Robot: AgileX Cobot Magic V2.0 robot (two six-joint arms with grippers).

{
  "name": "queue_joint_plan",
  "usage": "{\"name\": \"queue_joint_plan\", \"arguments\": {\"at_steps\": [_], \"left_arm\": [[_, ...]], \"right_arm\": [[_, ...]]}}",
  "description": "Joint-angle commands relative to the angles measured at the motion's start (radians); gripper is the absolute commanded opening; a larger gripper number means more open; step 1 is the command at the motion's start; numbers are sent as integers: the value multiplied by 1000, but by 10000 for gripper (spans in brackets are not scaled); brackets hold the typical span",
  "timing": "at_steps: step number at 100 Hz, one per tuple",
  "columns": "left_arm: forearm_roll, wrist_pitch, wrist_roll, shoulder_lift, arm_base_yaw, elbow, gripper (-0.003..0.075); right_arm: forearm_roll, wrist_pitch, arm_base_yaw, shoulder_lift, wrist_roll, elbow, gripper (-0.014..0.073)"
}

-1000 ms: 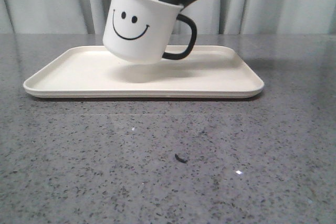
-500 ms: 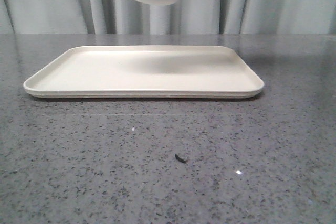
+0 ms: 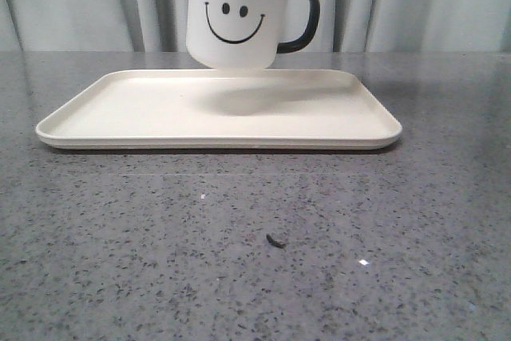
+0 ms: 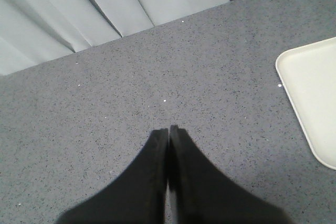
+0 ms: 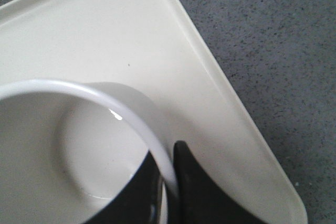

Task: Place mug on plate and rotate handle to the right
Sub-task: 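Rotate the lifted mug with the right gripper, turning the handle sideways, then lower the mug onto the tray, open and raise the right gripper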

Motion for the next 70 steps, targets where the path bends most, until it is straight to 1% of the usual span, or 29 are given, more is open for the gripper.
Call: {"name": "queue_joint_plan", "arguments": {"at_steps": [1, 28, 70], "left_arm": [[18, -23, -11, -5, -4, -20, -19], [18, -23, -11, -5, -4, -20, -19], [8, -23, -11, -5, -4, -20, -19]], "right_arm": [[16, 80, 7, -42, -12, -31, -69], [15, 80, 14, -1, -12, -31, -69], [7, 80, 29, 1, -12, -24, -69]]}}
